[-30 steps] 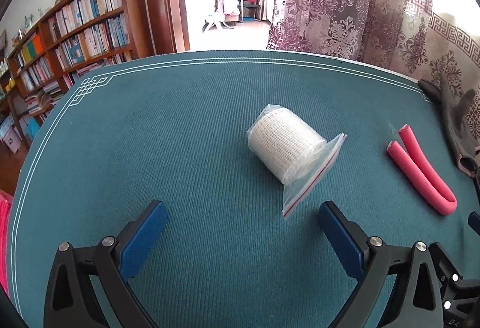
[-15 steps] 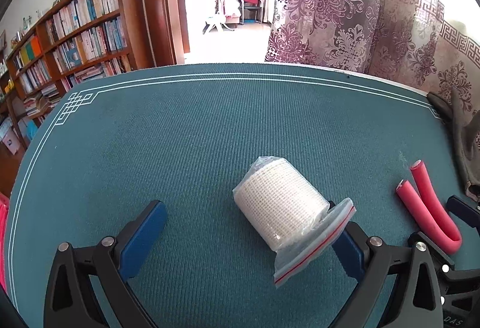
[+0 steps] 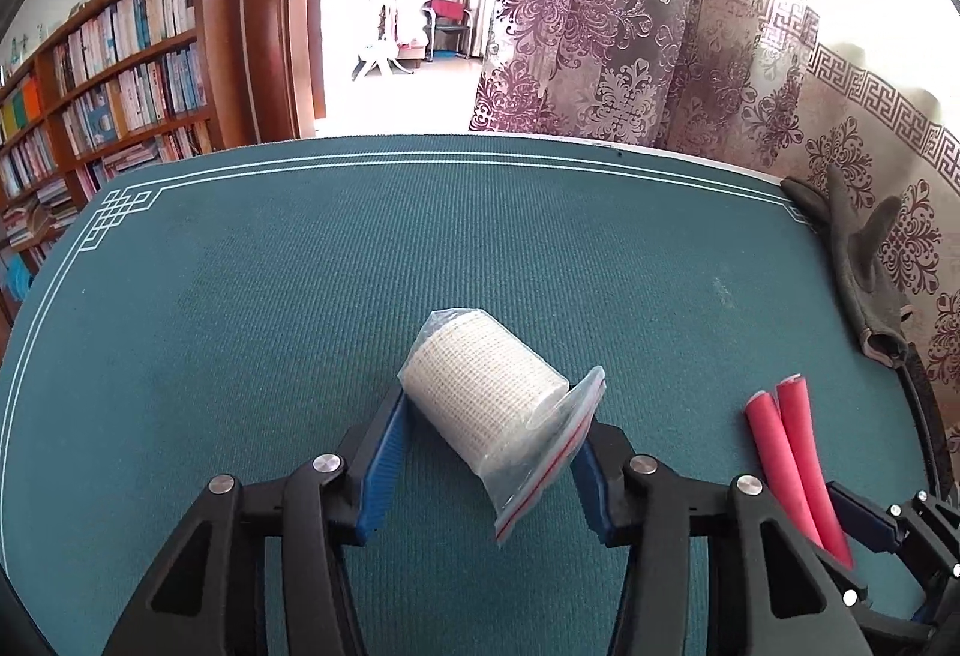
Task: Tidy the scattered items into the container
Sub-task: 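Carry the bandage roll and pink roller over the red tin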
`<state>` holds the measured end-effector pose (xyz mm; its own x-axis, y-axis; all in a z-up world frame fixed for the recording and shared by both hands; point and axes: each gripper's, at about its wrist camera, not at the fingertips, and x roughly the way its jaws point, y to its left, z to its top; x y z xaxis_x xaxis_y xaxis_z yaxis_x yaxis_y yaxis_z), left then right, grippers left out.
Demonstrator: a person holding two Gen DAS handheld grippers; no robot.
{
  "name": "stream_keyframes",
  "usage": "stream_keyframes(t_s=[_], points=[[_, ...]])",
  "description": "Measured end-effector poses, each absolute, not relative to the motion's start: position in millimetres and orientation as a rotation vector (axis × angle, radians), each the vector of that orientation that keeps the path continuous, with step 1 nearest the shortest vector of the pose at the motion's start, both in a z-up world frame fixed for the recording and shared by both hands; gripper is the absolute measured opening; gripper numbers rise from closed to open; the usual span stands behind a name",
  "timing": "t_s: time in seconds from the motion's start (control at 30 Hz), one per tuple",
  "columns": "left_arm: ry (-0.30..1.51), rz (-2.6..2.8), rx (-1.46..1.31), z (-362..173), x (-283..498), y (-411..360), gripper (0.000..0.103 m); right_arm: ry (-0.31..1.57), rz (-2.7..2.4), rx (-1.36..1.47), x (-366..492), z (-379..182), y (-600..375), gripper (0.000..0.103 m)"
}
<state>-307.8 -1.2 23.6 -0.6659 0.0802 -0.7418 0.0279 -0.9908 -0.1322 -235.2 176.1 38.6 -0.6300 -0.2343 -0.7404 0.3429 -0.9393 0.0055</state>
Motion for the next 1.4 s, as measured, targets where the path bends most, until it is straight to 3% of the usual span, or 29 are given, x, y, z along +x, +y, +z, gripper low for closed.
stream_keyframes(t_s=[0.13, 0.5, 1.0, 1.4], points=[[-0.287, 2.767, -1.273, 25, -291, 4, 0.051, 0.165, -2.57, 1.119, -199, 39, 182, 0.037], [-0.197, 2.714, -1.215, 44, -219, 42, 0.051, -0.029, -2.638, 1.074, -107, 57, 228, 0.037], [-0.027, 2.48, -0.981, 116, -113, 160, 0.051, -0.191, -2.964, 0.829, 24, 122, 342, 0.037], [0.091, 2.323, -0.948, 129, -74, 262, 0.051, -0.402, -3.238, 0.808, 68, 126, 458, 0.037]])
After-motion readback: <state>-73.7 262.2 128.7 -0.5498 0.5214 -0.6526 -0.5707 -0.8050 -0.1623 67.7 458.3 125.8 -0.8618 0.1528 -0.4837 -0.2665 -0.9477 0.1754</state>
